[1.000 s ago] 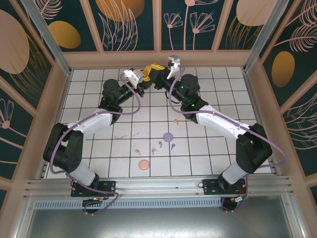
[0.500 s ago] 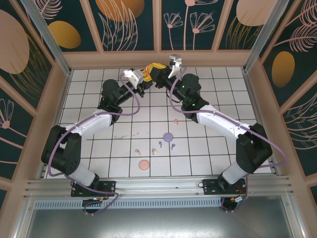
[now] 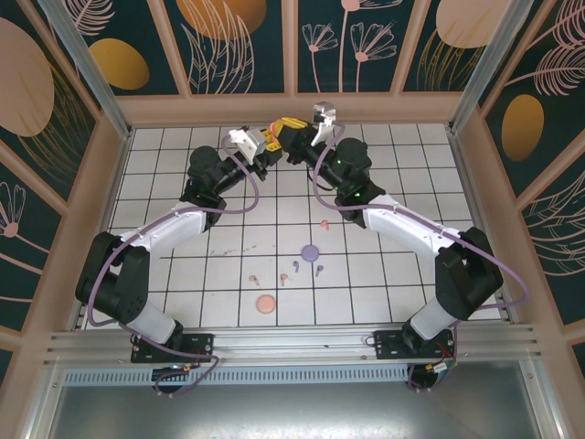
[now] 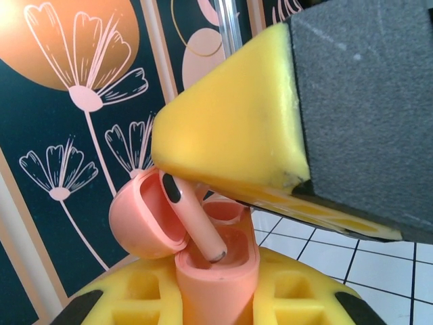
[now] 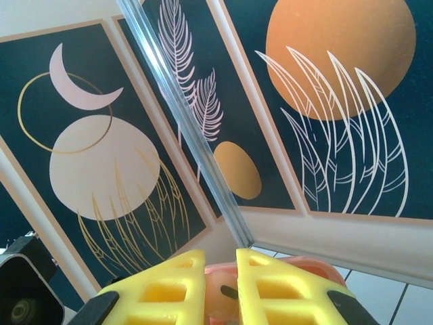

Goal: Insert wireless bluetooth earbuds into charging case

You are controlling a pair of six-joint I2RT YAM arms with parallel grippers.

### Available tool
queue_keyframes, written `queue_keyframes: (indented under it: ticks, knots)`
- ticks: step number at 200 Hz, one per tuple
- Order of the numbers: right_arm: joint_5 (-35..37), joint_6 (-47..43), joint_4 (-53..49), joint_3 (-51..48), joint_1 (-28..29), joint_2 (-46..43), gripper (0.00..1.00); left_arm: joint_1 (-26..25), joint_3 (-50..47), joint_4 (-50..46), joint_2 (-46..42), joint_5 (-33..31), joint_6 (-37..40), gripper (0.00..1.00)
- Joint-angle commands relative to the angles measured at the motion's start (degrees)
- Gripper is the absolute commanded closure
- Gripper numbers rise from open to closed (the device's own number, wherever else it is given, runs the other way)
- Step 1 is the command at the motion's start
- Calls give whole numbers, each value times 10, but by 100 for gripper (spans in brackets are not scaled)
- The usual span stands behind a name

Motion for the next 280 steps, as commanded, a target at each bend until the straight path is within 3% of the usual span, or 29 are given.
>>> queue_keyframes:
  ticks: [1, 145, 239, 280]
  knots:
    - [3, -7, 12, -21, -3, -7, 85, -6, 16, 38, -25, 13, -8, 100]
    - [31, -83, -13, -35, 18, 2, 84, -7, 26, 52, -28, 18, -34, 100]
    - [61, -47, -71, 15, 17, -11, 46, -7, 13, 65, -17, 12, -44, 100]
    - [66, 15, -117, 49, 3, -44, 31, -7, -10, 112, -12, -6, -59, 100]
